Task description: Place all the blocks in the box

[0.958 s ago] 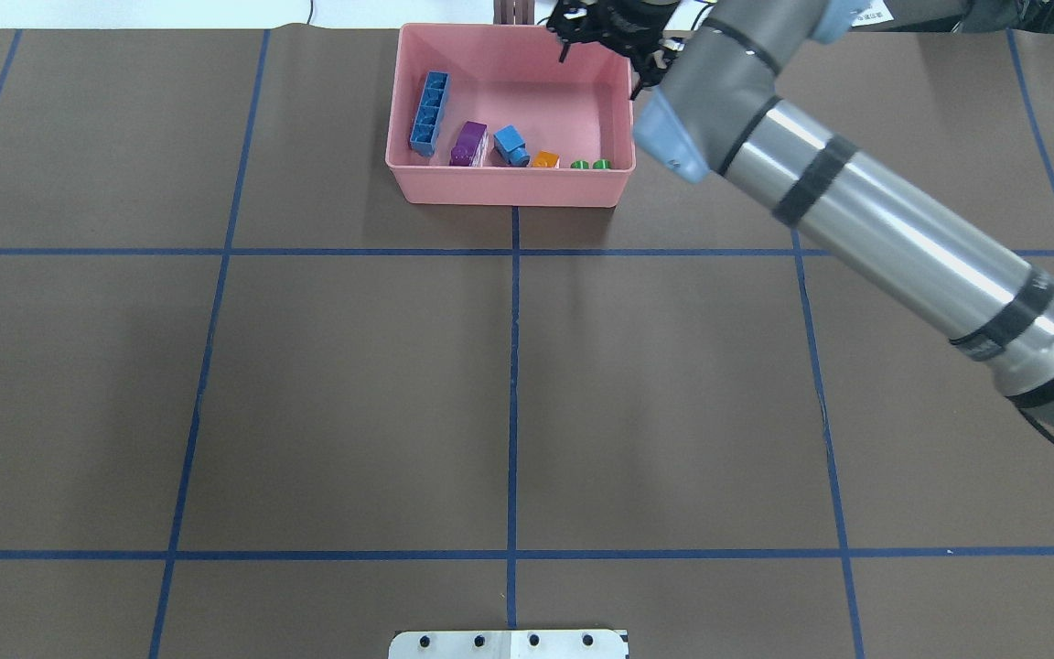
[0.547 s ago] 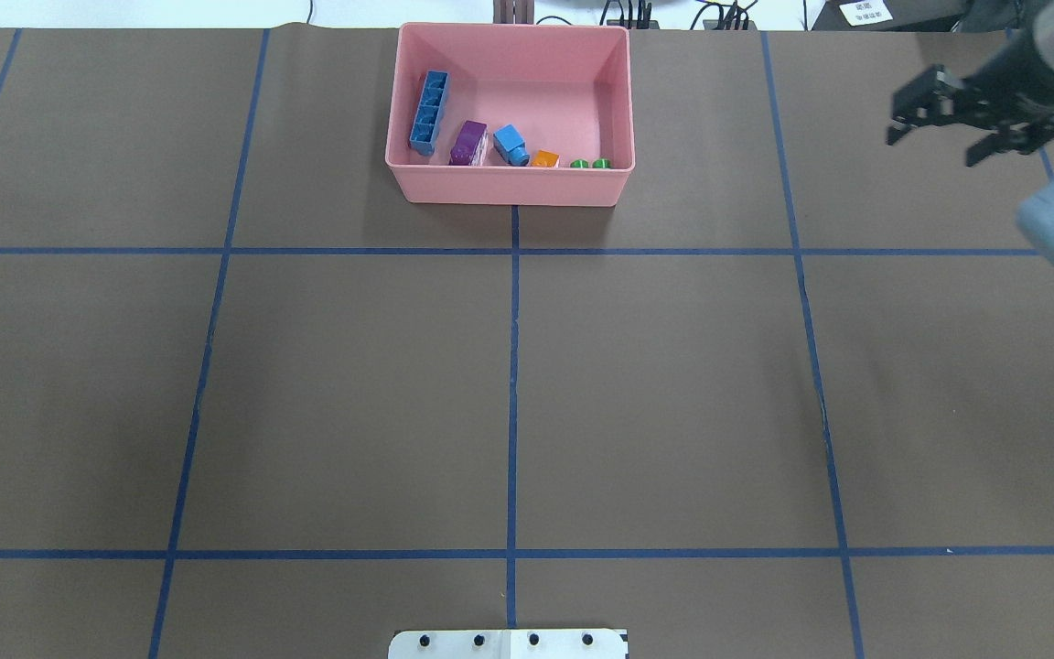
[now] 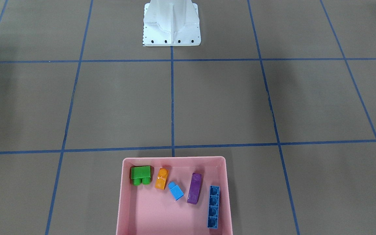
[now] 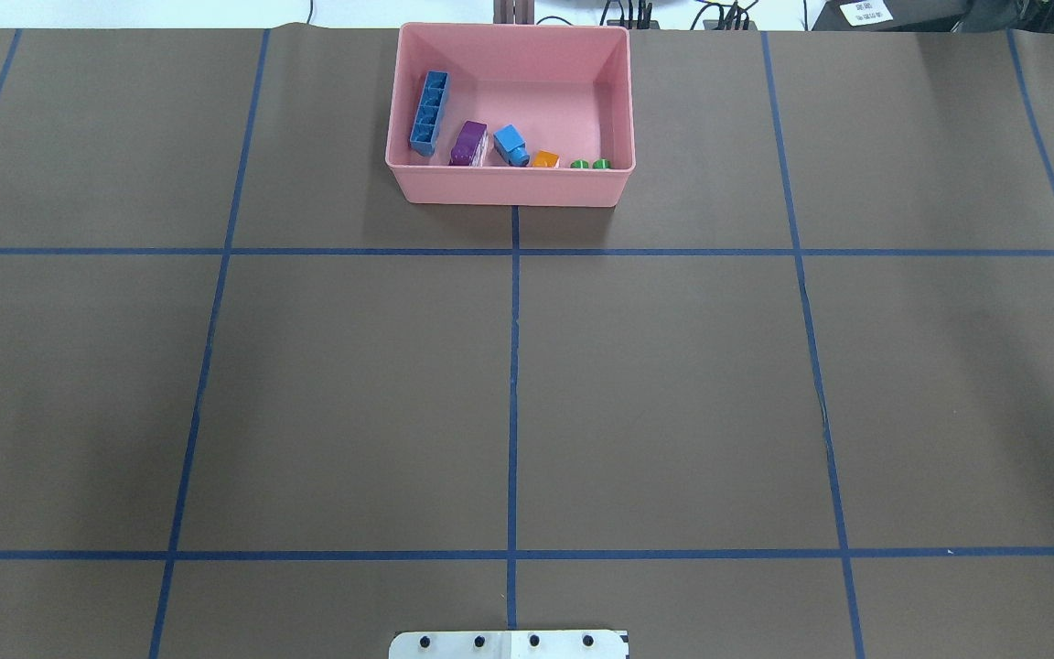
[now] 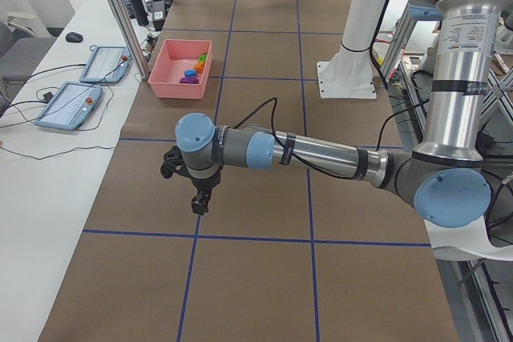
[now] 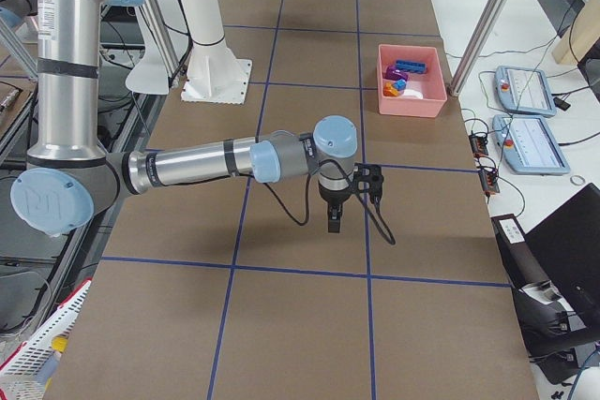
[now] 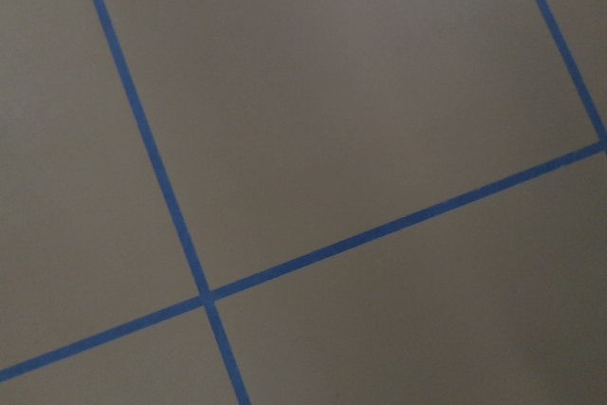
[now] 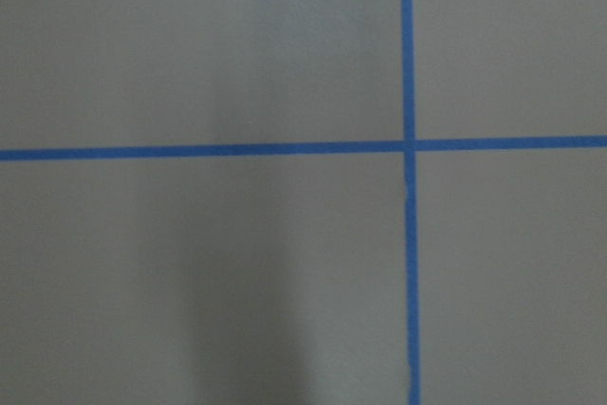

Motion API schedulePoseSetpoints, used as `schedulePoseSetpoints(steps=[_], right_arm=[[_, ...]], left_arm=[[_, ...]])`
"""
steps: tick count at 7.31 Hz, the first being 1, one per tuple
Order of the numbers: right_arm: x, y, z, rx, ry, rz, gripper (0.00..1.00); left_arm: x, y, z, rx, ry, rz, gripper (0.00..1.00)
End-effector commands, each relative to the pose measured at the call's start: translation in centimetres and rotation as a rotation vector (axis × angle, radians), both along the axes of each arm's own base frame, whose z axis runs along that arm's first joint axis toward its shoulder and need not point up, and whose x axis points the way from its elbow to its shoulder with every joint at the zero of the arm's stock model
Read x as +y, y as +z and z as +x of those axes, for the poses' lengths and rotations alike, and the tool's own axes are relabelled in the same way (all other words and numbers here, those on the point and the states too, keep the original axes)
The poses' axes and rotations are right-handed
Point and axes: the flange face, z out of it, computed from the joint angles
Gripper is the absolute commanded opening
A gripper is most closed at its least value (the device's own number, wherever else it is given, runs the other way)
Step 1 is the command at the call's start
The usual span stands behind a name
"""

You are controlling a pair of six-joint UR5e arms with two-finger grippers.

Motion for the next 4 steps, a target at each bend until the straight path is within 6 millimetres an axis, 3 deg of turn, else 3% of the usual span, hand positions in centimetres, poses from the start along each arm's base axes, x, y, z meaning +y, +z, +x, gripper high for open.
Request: schedulePoseSetpoints(steps=[1,4], right_arm=[[2.05,2.58,3.44,0.019,-0.07,-0.029,1.0],[1.75,2.94,3.41,0.02,-0.073,-0.035,1.0]], left_arm=[[1.98,2.32,-0.26,0.001,-0.006,-0.049,1.0],[2.53,2.95,-0.34,0.001,-0.01,-0.077,1.0]])
